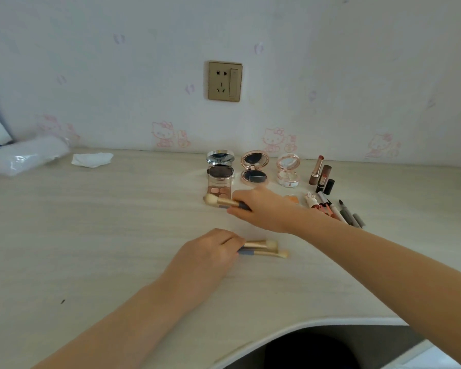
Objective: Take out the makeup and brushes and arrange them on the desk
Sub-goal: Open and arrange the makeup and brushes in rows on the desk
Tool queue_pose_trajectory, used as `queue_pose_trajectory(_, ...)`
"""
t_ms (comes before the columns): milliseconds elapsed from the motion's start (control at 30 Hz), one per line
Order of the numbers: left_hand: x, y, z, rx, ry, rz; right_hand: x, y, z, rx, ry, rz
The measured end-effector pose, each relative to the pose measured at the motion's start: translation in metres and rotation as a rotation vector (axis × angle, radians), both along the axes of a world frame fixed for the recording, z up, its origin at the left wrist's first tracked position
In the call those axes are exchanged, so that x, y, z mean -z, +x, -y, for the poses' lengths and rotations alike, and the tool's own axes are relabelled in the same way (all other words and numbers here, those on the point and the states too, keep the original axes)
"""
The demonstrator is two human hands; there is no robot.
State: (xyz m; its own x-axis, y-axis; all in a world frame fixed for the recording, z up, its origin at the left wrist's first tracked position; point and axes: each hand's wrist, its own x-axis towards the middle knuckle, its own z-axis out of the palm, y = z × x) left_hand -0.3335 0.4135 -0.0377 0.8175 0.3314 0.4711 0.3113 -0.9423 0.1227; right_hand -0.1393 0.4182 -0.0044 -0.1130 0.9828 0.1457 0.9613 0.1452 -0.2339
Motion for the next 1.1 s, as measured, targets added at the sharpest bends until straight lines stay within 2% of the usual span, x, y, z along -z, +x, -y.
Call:
queue_pose_trajectory(167, 0.0, 0.002, -0.003, 0.004, 0.095, -0.014, 0.007, -0.003, -0.003, -0.065, -0.104, 0.084)
queue_pose_trajectory(367, 0.002, 0.006, -0.003, 0.002, 0.138, -0.013, 0.006, -0.001, 0.002, -0.084, -0.18, 0.006)
queue_pose_trajectory(500, 0.002, 0.007, -0.005, 0.007, 0.141, 0.003, 0.009, 0.006, 0.002, -0.125, -0.178, 0.113)
queue_pose_trajectory(600, 0.001, 0.006, -0.004, 0.012, 0.145, 0.03, 0.009, 0.011, 0.005, -0.077, -0.196, 0.034)
queue_pose_trajectory(933, 0.002, 0.006, -0.006, 0.005, 0.144, 0.044, -0.013, 0.013, 0.011, -0.042, -0.216, 0.045)
queue_pose_trajectory(1100, 0.004, 0.006, -0.008, 0.026, 0.105, 0.09, -0.022, 0.01, 0.003, 0.011, -0.244, -0.067)
